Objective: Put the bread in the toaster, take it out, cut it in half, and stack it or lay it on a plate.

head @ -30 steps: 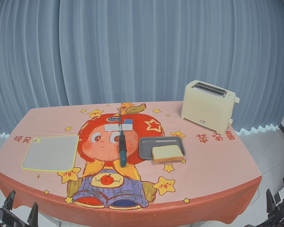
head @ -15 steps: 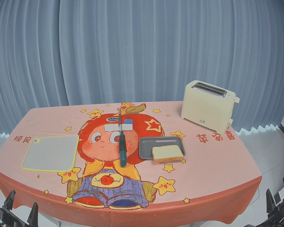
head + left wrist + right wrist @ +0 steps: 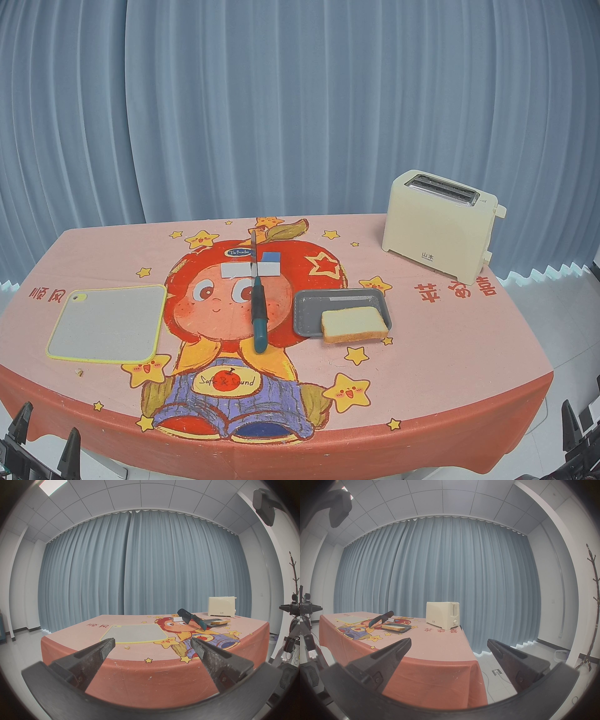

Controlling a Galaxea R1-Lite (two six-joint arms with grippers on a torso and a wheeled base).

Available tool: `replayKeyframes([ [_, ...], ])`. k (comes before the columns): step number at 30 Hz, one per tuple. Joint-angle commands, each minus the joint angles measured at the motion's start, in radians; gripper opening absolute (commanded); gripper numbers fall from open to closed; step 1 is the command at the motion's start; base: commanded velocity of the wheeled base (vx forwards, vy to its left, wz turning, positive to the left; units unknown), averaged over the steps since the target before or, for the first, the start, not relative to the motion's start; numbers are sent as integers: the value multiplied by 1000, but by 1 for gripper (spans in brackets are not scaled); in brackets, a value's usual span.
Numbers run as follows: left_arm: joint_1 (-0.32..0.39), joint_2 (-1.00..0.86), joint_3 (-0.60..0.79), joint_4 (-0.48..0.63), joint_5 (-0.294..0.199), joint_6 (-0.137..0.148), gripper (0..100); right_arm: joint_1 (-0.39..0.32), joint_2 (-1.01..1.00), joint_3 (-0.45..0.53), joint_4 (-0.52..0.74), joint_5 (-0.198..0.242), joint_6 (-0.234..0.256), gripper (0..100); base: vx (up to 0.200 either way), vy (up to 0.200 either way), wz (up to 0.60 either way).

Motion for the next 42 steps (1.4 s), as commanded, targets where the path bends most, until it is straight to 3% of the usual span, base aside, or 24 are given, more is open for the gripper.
replayKeyframes([
  [1, 0, -5, 18, 0, 0, 0, 100, -1, -16, 17, 1, -2, -1, 100, 0, 0, 0],
  [8, 0, -5, 18, 0, 0, 0, 100, -1, -16, 17, -7, -8, -7, 100, 0, 0, 0],
  [13, 0, -5, 18, 0, 0, 0, 100, -1, -16, -27, -131, -2, 2, 100, 0, 0, 0],
  [20, 0, -5, 18, 0, 0, 0, 100, 2, -15, -43, -97, 10, -4, 100, 0, 0, 0],
  [26, 0, -5, 18, 0, 0, 0, 100, 4, 30, -86, -96, 35, -3, 100, 0, 0, 0],
  [33, 0, -5, 18, 0, 0, 0, 100, 2, 111, -118, -96, 128, 4, 100, 0, 0, 0],
  [42, 0, -5, 18, 0, 0, 0, 100, 1, 222, -176, -96, 136, 2, 100, 0, 0, 0],
])
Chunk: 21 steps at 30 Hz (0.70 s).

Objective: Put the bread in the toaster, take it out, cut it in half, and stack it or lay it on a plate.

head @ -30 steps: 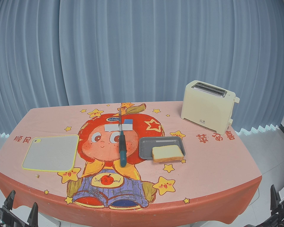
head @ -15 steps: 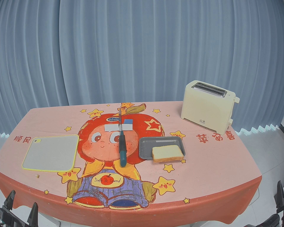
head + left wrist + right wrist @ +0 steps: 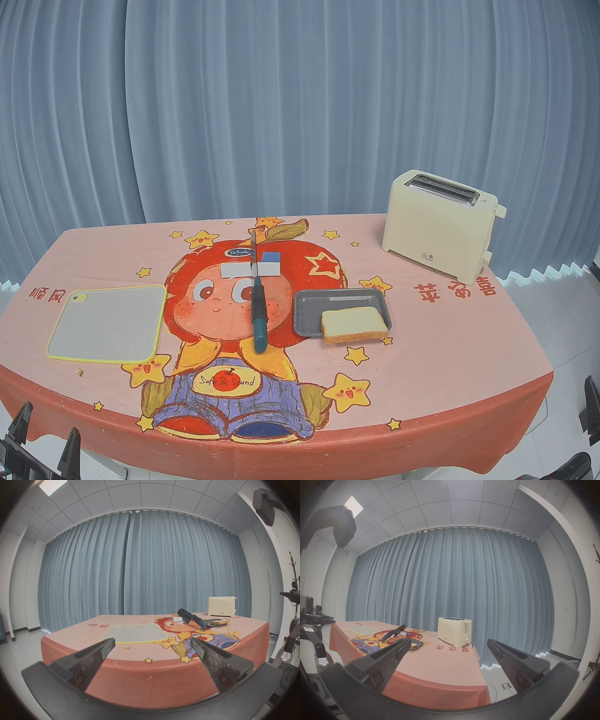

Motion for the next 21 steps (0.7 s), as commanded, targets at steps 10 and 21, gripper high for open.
replayKeyframes([
  [10, 1, -5, 18, 0, 0, 0, 100, 5, 228, -96, -6, 30, -5, 100, 0, 0, 0],
  [21, 1, -5, 18, 0, 0, 0, 100, 24, 374, -147, -16, 27, -11, 100, 0, 0, 0],
])
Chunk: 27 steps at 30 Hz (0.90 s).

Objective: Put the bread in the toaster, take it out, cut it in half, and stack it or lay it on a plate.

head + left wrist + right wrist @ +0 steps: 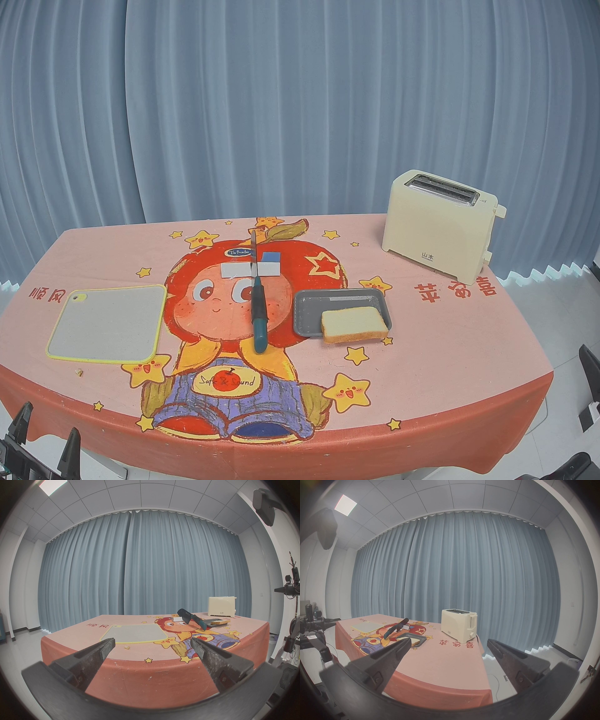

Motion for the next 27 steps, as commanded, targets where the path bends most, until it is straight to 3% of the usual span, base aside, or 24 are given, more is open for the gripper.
replayKeyframes([
  [1, 0, -5, 18, 0, 0, 0, 100, 2, 89, -28, -6, -1, 0, 100, 0, 0, 0],
  [11, 0, -5, 18, 0, 0, 0, 100, 7, 213, -157, -5, -1, -13, 100, 0, 0, 0],
  [15, 0, -5, 18, 0, 0, 0, 100, 10, 273, -188, -10, 1, -54, 100, 0, 0, 0],
  [23, 0, -5, 18, 0, 0, 0, 100, 43, 385, -284, -13, 2, -51, 100, 0, 0, 0],
  [27, 0, -5, 18, 0, 0, 0, 100, 71, 422, -267, -13, 2, -43, 100, 0, 0, 0],
])
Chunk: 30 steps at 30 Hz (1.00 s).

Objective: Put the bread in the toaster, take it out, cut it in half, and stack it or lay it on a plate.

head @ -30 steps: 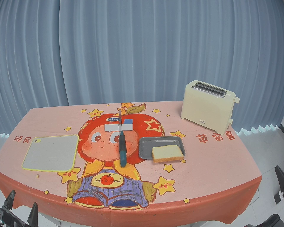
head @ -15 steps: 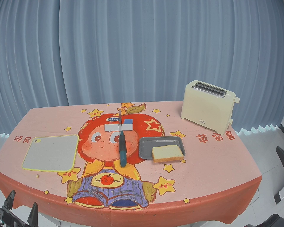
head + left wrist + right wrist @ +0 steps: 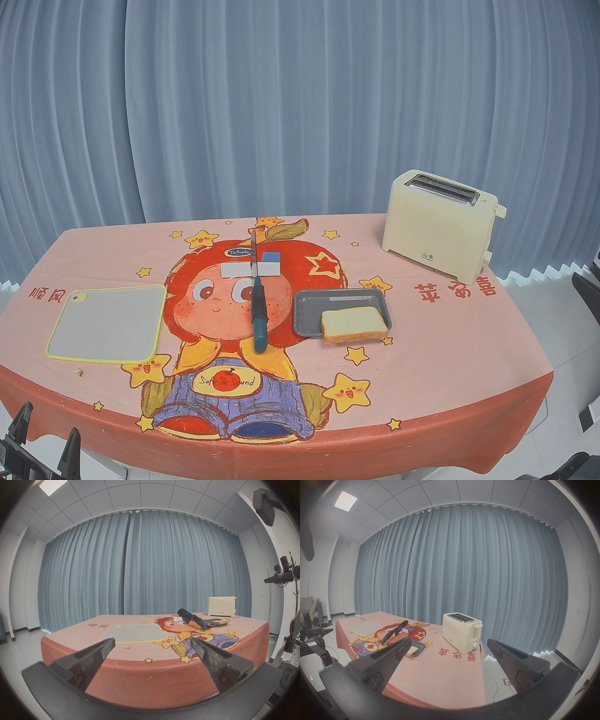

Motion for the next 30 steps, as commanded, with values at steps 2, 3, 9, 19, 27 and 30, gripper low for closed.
replayKeyframes([
  [2, 1, -5, 18, 0, 0, 0, 100, 57, 86, 30, -4, 2, 0, 100, 0, 0, 0],
  [3, 1, -5, 18, 0, 0, -2, 100, 71, 97, 32, -15, 1, 3, 100, 0, 0, 0],
  [9, -1, -5, 18, 0, 0, 0, 100, 151, 157, 90, -185, -1, 9, 100, 0, 0, 0],
  [19, 1, -5, 18, 0, 0, 0, 100, 153, 190, 98, -273, -9, 26, 100, 0, 0, 0],
  [27, 1, -5, 18, 0, 0, 0, 100, 194, 272, -24, -265, -12, 34, 100, 0, 0, 0],
  [30, 1, -5, 18, 0, 0, -2, 100, 206, 333, -16, -276, -10, 74, 100, 0, 0, 0],
])
